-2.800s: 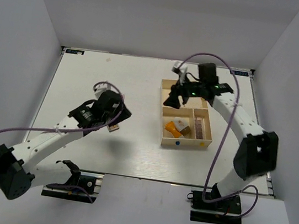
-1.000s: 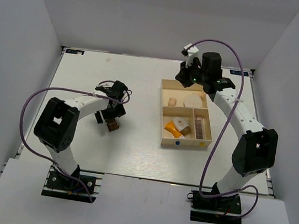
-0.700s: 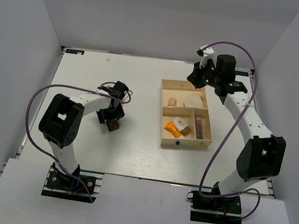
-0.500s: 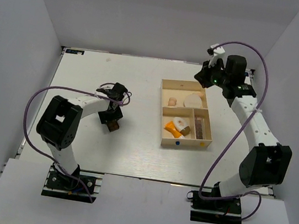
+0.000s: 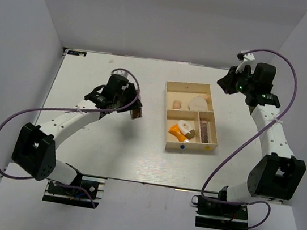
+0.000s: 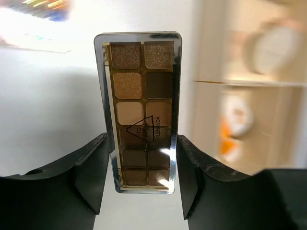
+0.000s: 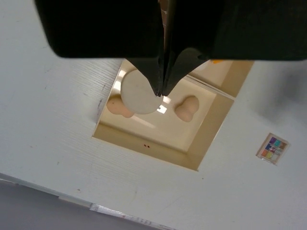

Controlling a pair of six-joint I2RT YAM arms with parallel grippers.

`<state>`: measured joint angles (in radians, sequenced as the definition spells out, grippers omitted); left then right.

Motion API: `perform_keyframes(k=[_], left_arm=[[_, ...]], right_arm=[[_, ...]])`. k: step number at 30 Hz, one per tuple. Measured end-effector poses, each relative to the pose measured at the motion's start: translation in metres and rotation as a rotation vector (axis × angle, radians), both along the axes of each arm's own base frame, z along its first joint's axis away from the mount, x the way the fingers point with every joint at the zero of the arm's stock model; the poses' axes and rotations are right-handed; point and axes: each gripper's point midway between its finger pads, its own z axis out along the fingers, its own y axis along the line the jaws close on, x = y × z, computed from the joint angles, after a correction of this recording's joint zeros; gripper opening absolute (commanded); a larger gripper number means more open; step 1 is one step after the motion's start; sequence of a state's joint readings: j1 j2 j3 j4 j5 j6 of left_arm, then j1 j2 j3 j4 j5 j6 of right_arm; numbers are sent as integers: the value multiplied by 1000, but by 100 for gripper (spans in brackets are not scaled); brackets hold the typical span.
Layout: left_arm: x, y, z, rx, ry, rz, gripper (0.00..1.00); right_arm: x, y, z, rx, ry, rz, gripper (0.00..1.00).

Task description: Organize the makeup

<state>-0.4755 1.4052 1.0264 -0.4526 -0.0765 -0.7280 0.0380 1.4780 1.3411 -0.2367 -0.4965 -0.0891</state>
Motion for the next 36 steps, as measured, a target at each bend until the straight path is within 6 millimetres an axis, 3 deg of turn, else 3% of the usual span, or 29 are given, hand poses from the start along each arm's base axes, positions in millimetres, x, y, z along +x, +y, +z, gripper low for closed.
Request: perform_keyframes(k=[4,7,14,17,22,28,36], left_arm=[[9,-60,43,-161,-94,-188,17],[15,-112,56,-255,-108,-324,17],[18,-242,56,-374,-92,-581,15],[7,-282,47,-414,-82,-625,14],[-15,-313,22,-444,-15,-607,15],[-9,-338,7,-436,-13,-539,18],[3,-337,-3,-402,11,-390,42]], right_arm=[[0,-15,-8,21,33,-37,0],[0,-25,-17,25,56,-65,0],[-8,-48,-34,23,99,-138,0],[-12,-58,-29,25,87,-170,0],[-21,-72,-23,38,70,-213,0],[-28,-80,-34,71,107,-246,0],[-32,-80,-40,122,138,-248,0]])
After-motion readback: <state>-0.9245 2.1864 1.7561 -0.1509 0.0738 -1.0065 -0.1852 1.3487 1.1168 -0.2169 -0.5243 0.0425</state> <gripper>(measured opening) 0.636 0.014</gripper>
